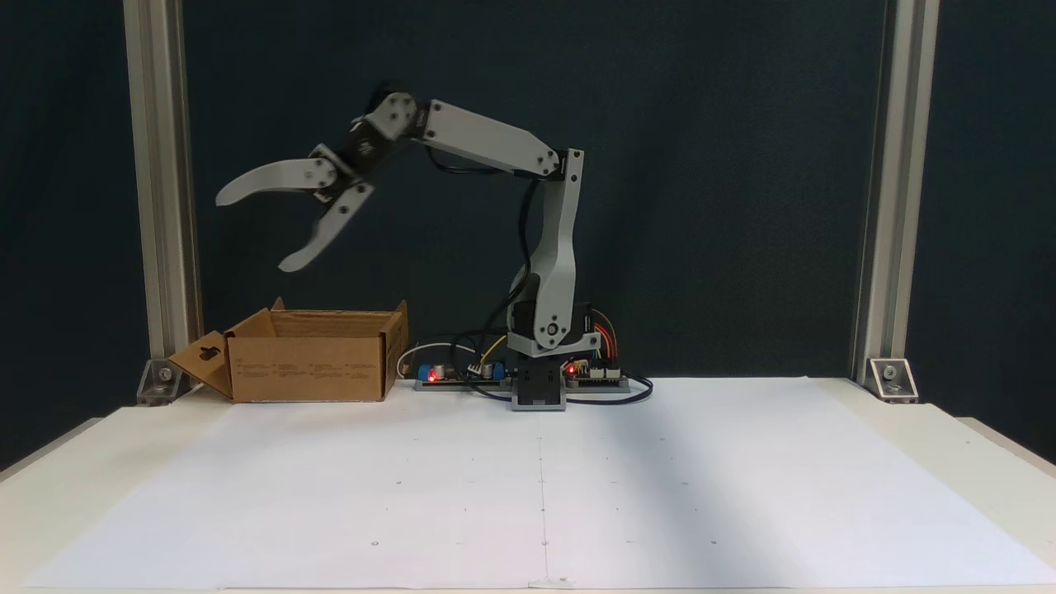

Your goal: Grasp a green dice and put it in the bin.

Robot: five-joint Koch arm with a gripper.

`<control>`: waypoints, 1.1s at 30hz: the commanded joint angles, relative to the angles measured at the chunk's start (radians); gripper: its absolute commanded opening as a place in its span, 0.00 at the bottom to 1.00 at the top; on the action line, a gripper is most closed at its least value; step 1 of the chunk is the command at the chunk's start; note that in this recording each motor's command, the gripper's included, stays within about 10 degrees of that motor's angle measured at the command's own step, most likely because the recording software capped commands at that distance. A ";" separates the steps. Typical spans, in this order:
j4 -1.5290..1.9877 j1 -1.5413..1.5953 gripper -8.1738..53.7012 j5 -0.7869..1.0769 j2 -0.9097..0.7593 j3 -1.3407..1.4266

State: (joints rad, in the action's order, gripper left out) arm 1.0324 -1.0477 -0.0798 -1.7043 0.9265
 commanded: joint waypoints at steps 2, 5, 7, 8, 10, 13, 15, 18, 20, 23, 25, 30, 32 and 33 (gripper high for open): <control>-0.064 0.231 0.85 -0.044 -0.038 -0.051; -0.066 0.437 0.85 -0.044 -0.051 -0.051; -0.066 0.584 0.84 -0.044 -0.054 -0.051; -0.066 0.664 0.84 -0.044 -0.054 -0.051; -0.066 0.793 0.85 -0.046 -0.064 -0.029; -0.091 0.928 0.84 -0.044 -0.077 0.020; -0.126 1.005 0.84 -0.044 -0.107 0.114; -0.244 1.080 0.85 -0.041 -0.183 0.334; -0.303 1.085 0.84 -0.032 -0.244 0.485; -0.395 1.058 0.84 -0.029 -0.328 0.670; -0.460 1.037 0.84 -0.026 -0.368 0.761; -0.633 0.946 0.84 -0.029 -0.411 0.900; -0.707 0.904 0.85 -0.031 -0.410 0.910; -0.733 0.894 0.85 -0.031 -0.411 0.923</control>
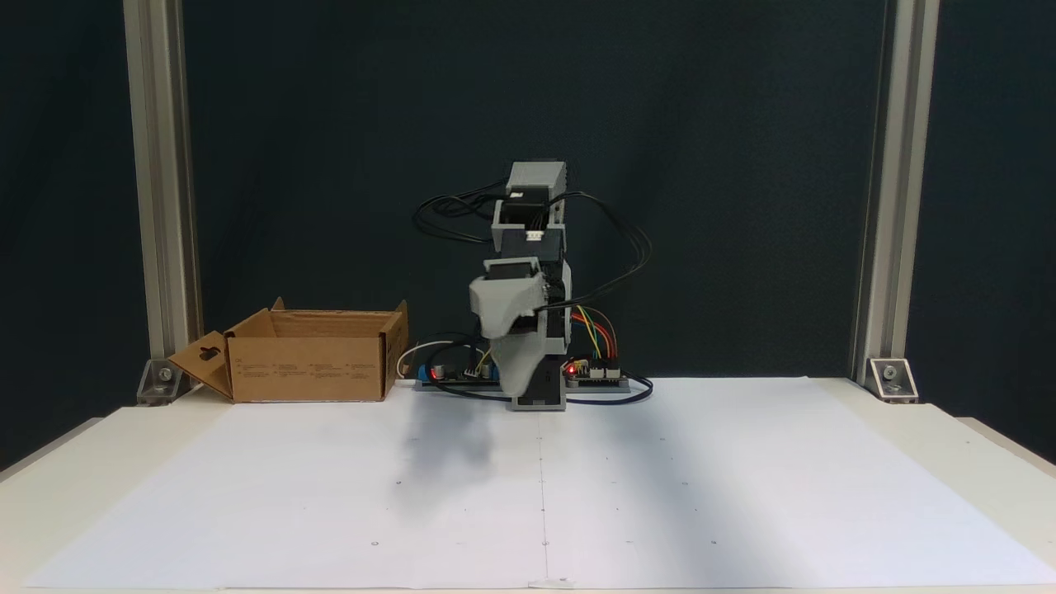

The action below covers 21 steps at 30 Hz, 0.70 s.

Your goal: Grasp a green dice and put it in the bin.

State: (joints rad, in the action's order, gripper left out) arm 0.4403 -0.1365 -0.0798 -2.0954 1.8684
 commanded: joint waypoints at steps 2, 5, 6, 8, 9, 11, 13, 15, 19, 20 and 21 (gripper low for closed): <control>-0.198 -0.021 0.85 -0.026 -0.021 0.012; -0.303 -0.018 0.86 -0.006 -0.023 0.078; -0.329 -0.018 0.85 0.021 -0.023 0.100; -0.388 -0.018 0.85 0.057 -0.023 0.155; -0.415 -0.020 0.85 0.069 -0.023 0.179; -0.466 -0.020 0.85 0.083 -0.023 0.241; -0.523 -0.018 0.85 0.097 -0.029 0.305; -0.578 -0.015 0.85 0.114 -0.037 0.370; -0.682 -0.012 0.84 0.115 -0.075 0.476; -0.711 -0.008 0.84 0.115 -0.089 0.505; -0.739 -0.003 0.84 0.118 -0.106 0.537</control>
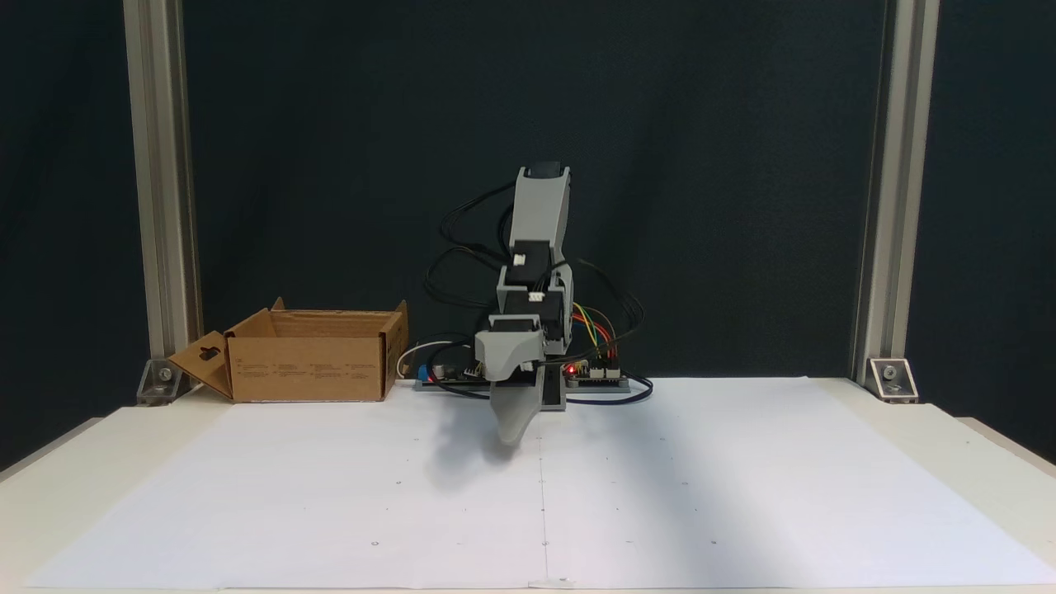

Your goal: Grasp a green dice and put it in the bin.

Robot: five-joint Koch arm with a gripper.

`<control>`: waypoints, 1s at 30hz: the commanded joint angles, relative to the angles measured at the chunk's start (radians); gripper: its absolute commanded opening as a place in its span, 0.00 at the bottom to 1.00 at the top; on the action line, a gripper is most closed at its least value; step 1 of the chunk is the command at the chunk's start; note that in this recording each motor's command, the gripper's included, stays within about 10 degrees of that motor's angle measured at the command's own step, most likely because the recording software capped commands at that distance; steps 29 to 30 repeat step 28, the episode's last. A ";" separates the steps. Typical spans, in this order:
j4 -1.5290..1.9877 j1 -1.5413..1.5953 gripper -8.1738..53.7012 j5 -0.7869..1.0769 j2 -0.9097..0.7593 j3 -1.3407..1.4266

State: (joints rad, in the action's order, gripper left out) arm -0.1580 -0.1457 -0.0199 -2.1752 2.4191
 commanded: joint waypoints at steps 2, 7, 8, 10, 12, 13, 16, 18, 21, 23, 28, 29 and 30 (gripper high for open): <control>-0.194 0.005 0.84 0.055 -0.066 0.043; -0.340 0.006 0.84 0.054 -0.179 0.184; -0.365 0.006 0.84 0.054 -0.186 0.199; -0.437 0.006 0.84 0.052 -0.195 0.229; -0.468 0.005 0.84 0.055 -0.195 0.272; -0.492 0.005 0.84 0.057 -0.195 0.295; -0.589 0.005 0.85 0.055 -0.195 0.408; -0.641 0.008 0.86 0.051 -0.195 0.408; -0.695 0.006 0.87 0.051 -0.195 0.408; -0.696 0.018 0.86 0.052 -0.190 0.408; -0.695 0.037 0.86 0.055 -0.190 0.408; -0.695 0.037 0.86 0.055 -0.190 0.408; -0.695 0.037 0.86 0.055 -0.190 0.408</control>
